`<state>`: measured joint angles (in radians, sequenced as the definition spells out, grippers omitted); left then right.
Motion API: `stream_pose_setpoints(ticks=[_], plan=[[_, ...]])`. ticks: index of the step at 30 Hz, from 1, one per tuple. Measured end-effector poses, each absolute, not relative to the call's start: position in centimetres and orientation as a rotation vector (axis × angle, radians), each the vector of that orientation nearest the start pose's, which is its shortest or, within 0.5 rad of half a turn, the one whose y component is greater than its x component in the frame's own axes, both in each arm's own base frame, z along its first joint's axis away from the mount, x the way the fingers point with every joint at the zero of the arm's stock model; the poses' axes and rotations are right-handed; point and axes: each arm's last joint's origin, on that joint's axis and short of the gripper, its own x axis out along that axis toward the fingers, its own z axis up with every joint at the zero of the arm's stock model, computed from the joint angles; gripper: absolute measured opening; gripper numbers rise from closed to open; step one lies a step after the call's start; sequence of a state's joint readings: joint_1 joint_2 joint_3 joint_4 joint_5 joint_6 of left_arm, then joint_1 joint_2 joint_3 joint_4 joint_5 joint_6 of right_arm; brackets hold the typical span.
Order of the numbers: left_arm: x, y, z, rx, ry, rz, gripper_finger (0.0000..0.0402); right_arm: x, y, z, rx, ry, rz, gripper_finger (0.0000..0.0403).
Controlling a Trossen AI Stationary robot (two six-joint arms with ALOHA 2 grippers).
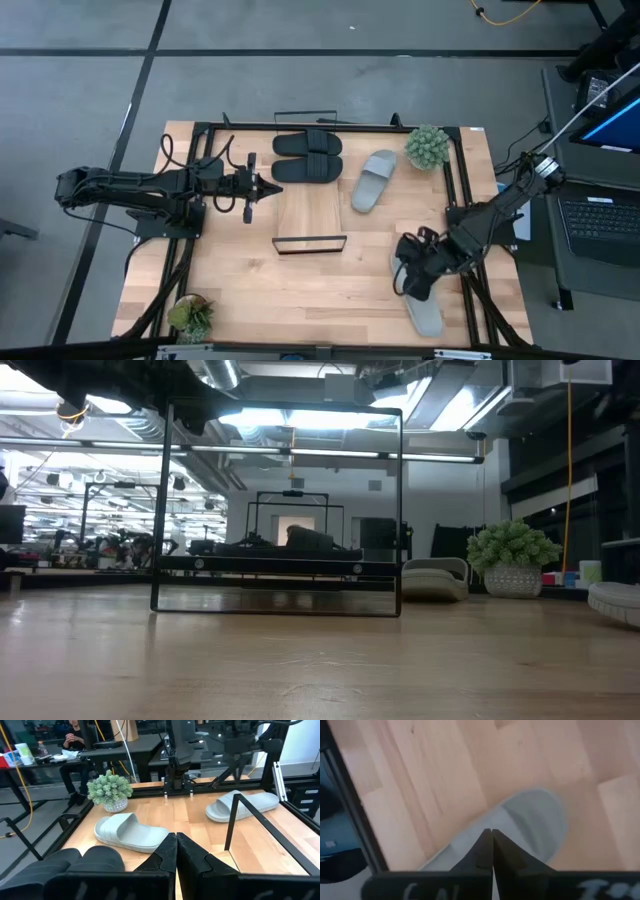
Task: Pick and place slides into the shelf
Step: Move the bottom gray slides to the bottom right of the shelf
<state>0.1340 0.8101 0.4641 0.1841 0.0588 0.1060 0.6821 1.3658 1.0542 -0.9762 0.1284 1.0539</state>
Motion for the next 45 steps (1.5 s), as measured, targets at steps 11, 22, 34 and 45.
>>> stream_pose_setpoints(ticks=[11,22,34,45], plan=[[18.3,2.4,25.4,0.096,0.158,0.125,0.0000,19.2,18.9,26.0,0.340,1.378,-0.339,0.0001],[18.3,2.4,25.4,0.098,0.157,0.125,0.0000,19.6,22.4,23.1,0.310,1.460,-0.448,0.0039],[18.3,2.4,25.4,0.098,0.157,0.125,0.0000,19.6,23.1,21.3,0.216,1.499,-0.490,0.0145],[18.3,2.4,25.4,0.097,0.158,0.125,0.0000,20.0,23.4,19.4,0.059,1.562,-0.459,0.0181]])
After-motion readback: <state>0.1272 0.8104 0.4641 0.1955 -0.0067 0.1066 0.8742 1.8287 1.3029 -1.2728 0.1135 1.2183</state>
